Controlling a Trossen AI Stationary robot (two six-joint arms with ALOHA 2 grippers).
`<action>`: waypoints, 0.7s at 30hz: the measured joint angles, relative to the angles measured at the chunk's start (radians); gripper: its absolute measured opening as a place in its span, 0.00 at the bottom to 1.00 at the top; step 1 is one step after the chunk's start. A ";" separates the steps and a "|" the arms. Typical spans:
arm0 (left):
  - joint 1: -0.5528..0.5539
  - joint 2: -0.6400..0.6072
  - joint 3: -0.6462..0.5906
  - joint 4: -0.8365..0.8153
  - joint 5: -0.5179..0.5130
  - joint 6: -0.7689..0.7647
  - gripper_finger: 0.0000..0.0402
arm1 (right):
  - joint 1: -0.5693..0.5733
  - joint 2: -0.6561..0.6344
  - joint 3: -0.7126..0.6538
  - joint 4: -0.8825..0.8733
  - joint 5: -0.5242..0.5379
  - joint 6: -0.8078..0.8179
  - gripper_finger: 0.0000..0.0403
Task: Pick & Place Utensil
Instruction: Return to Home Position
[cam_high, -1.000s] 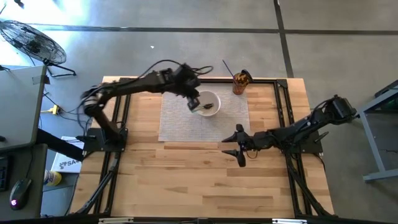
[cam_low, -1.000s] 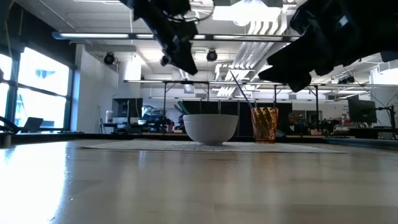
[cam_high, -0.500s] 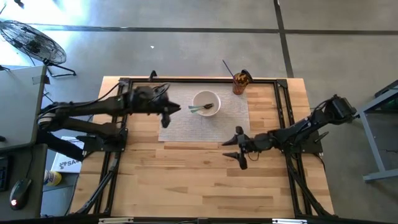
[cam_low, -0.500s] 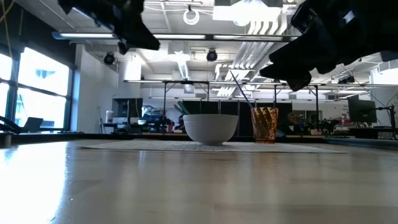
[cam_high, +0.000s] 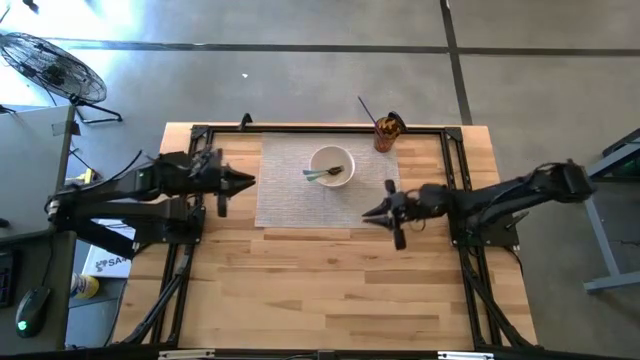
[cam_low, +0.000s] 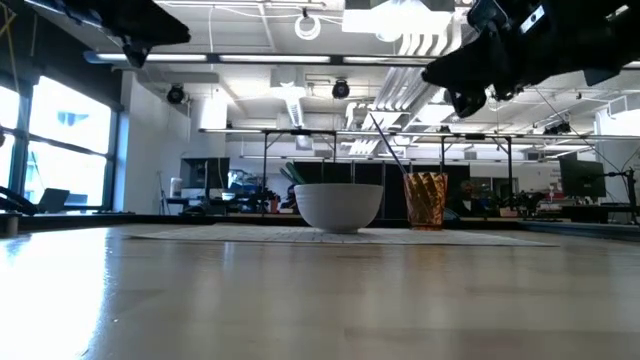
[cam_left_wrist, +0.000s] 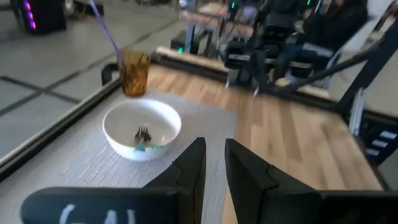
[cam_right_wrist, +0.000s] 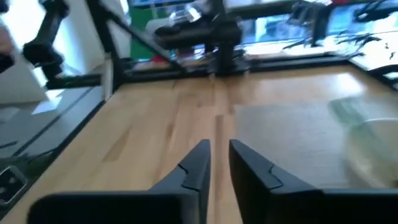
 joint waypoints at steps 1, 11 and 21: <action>0.001 -0.032 -0.012 0.001 0.001 -0.001 0.15 | -0.024 -0.040 0.000 -0.031 -0.007 -0.006 0.12; 0.001 -0.302 -0.187 -0.016 0.028 -0.034 0.15 | -0.037 -0.374 0.000 -0.213 0.002 -0.121 0.01; 0.001 -0.484 -0.364 -0.005 -0.019 -0.032 0.15 | 0.092 -0.509 0.000 -0.294 0.003 -0.125 0.00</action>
